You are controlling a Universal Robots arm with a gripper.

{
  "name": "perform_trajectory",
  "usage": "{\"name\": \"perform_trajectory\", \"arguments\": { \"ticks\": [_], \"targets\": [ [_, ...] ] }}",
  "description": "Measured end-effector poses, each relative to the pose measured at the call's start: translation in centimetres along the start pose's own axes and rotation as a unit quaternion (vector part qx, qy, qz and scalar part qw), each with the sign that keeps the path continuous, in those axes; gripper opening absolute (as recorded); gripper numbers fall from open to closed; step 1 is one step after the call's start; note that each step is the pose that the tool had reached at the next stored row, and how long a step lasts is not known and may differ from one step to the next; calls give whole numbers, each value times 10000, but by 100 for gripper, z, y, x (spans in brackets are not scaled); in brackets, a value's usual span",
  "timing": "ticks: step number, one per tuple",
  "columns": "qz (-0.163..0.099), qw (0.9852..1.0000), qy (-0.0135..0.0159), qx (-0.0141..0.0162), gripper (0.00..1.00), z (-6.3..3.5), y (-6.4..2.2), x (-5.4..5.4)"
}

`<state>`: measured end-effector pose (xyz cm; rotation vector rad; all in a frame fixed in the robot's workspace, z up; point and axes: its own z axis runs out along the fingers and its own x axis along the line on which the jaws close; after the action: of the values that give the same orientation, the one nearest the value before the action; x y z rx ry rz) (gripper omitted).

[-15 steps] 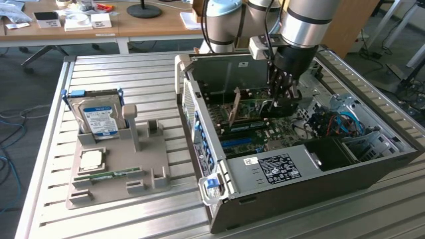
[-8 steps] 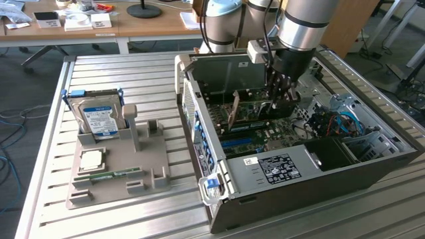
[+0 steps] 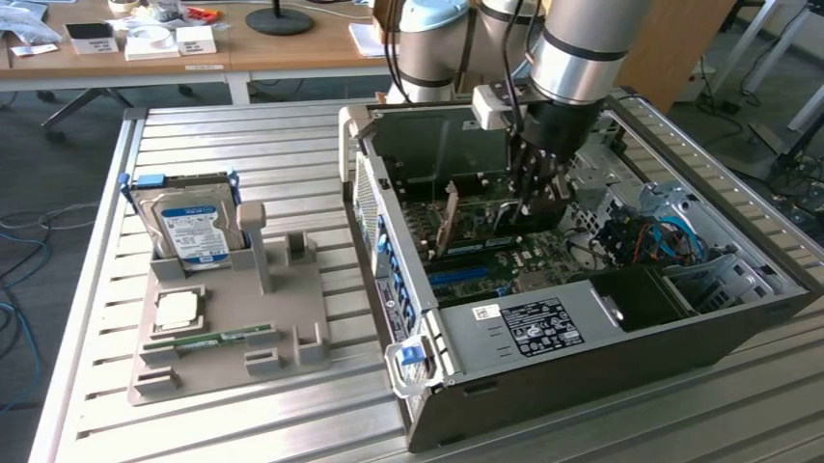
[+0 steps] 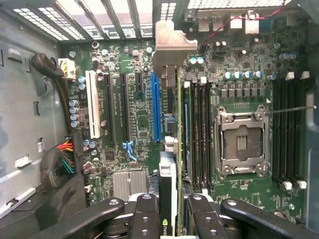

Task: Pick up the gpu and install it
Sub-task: 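Insert the gpu into the slot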

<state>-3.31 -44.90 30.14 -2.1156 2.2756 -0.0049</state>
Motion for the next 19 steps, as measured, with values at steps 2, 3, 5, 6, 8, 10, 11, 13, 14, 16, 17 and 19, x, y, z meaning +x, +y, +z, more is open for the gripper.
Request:
{"name": "perform_trajectory", "arguments": {
  "ticks": [2, 3, 5, 6, 8, 10, 11, 13, 14, 16, 17, 19],
  "targets": [
    [-38, 10000, -1, -1, 27, 8, 18, 7],
    [-56, 10000, -2, -1, 27, 10, 26, 13],
    [-91, 10000, -3, -2, 27, 12, 41, 31],
    [-108, 9999, -3, -2, 27, 13, 49, 40],
    [-143, 9999, -5, -3, 27, 22, 68, 51],
    [-190, 9998, -6, -4, 27, 42, 91, 54],
    [-213, 9998, -6, -5, 27, 51, 102, 55],
    [-256, 9997, -7, -6, 27, 69, 124, 57],
    [-278, 9996, -8, -6, 27, 76, 135, 59],
    [-322, 9995, -8, -8, 27, 88, 155, 63],
    [-343, 9994, -9, -8, 27, 93, 164, 66],
    [-379, 9993, -11, -8, 27, 105, 185, 70]
  ]
}}
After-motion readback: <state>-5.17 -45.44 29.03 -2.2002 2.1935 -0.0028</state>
